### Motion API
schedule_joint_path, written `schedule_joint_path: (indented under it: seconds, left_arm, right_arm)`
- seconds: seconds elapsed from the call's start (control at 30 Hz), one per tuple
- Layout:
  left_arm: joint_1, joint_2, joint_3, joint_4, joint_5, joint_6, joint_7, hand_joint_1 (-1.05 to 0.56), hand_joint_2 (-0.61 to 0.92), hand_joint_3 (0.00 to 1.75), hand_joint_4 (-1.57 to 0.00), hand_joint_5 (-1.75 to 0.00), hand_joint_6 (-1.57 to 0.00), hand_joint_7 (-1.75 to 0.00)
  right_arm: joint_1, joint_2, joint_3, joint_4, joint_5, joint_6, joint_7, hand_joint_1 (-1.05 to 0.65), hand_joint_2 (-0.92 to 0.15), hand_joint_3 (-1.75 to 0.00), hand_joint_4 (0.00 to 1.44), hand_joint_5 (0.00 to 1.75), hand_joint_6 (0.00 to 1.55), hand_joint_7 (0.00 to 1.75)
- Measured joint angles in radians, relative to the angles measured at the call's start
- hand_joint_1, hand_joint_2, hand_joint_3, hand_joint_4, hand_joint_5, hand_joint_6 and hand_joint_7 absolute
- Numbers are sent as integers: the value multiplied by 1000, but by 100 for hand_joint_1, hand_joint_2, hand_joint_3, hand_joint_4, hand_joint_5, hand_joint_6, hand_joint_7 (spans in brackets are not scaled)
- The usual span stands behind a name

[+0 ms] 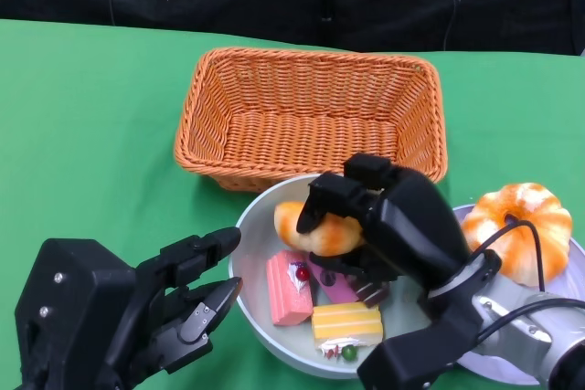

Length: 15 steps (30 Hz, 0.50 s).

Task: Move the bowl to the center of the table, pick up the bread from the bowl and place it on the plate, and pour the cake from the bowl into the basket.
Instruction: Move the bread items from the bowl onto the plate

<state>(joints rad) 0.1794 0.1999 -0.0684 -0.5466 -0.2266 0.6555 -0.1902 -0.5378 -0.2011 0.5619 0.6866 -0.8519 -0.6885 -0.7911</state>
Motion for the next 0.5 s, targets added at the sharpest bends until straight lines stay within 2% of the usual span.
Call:
schedule_joint_path:
  seconds: [0.07,0.2,0.27,0.5]
  left_arm:
    - [0,0,0,0,-1,0,-1,-57,92,59,-32,-53,-41,-6]
    - [2,5,2,2,-1,-1,-7,-58,92,58,-32,-52,-40,-5]
    - [2,7,2,2,-1,-1,-9,-58,92,58,-31,-52,-40,-5]
    - [1,8,2,10,0,-4,-11,-60,92,57,-33,-53,-41,-4]
  right_arm:
    - [15,-8,-23,-46,40,-16,35,-23,-27,-159,102,175,77,175]
    - [96,-11,-91,-198,210,-37,210,-25,-20,-172,100,175,76,172]
    - [131,-11,-123,-273,287,-36,289,-22,-16,-174,100,175,80,165]
    - [214,-16,-228,-476,500,-28,524,-8,-13,-175,98,175,84,158]
